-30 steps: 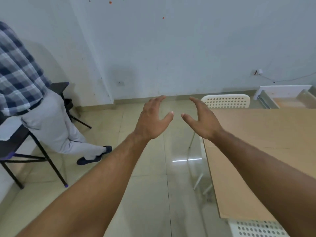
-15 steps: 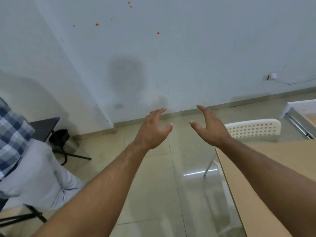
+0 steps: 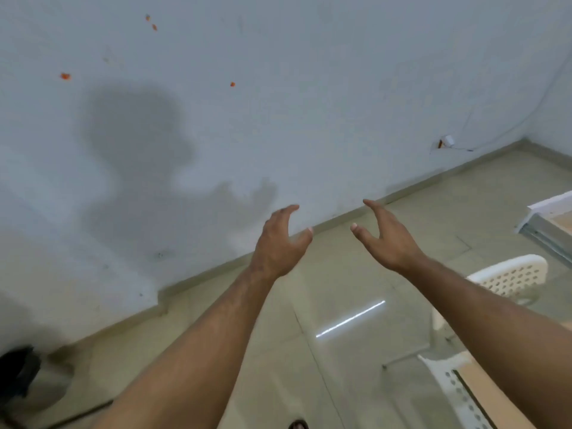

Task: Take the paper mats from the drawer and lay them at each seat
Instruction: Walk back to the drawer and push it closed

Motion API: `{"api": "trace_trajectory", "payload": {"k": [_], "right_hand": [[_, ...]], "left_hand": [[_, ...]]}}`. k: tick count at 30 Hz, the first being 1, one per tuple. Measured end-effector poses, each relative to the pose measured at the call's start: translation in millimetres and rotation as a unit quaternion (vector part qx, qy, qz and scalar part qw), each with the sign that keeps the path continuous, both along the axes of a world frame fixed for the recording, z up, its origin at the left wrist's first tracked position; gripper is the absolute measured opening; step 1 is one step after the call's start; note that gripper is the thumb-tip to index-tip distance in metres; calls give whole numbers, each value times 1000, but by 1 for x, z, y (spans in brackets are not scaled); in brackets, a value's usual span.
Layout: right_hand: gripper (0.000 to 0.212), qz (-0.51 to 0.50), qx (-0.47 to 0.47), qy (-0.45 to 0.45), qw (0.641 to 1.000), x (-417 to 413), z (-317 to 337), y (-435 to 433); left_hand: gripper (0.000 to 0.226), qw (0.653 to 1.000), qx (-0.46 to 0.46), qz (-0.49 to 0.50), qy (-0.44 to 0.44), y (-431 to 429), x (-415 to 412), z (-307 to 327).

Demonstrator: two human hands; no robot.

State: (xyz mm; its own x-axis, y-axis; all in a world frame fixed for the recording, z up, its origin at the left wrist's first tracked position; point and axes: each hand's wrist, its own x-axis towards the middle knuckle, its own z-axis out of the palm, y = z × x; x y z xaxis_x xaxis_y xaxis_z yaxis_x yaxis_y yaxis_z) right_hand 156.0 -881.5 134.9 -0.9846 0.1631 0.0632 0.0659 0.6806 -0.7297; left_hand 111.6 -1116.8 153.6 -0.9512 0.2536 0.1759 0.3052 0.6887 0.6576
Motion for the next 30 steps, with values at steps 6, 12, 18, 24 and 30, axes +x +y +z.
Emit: {"api": "trace_trajectory", "payload": {"k": [6, 12, 18, 24, 30], "right_hand": [[68, -118, -35, 1, 992, -90, -5, 25], [68, -188, -42, -1, 981, -182, -25, 99], [66, -229, -42, -4, 972, -272, -27, 203], [66, -297, -61, -10, 953, -335, -21, 308], [63, -409, -110, -19, 906, -365, -41, 401]], "left_hand": [[60, 995, -12, -97, -25, 36, -134, -7], [58, 984, -18, -178, -13, 128, -262, -16], [59, 973, -22, -225, -40, 248, -374, -22], [57, 955, -27, -293, -41, 377, -450, -17], [57, 921, -25, -382, -71, 516, -503, -35]]}}
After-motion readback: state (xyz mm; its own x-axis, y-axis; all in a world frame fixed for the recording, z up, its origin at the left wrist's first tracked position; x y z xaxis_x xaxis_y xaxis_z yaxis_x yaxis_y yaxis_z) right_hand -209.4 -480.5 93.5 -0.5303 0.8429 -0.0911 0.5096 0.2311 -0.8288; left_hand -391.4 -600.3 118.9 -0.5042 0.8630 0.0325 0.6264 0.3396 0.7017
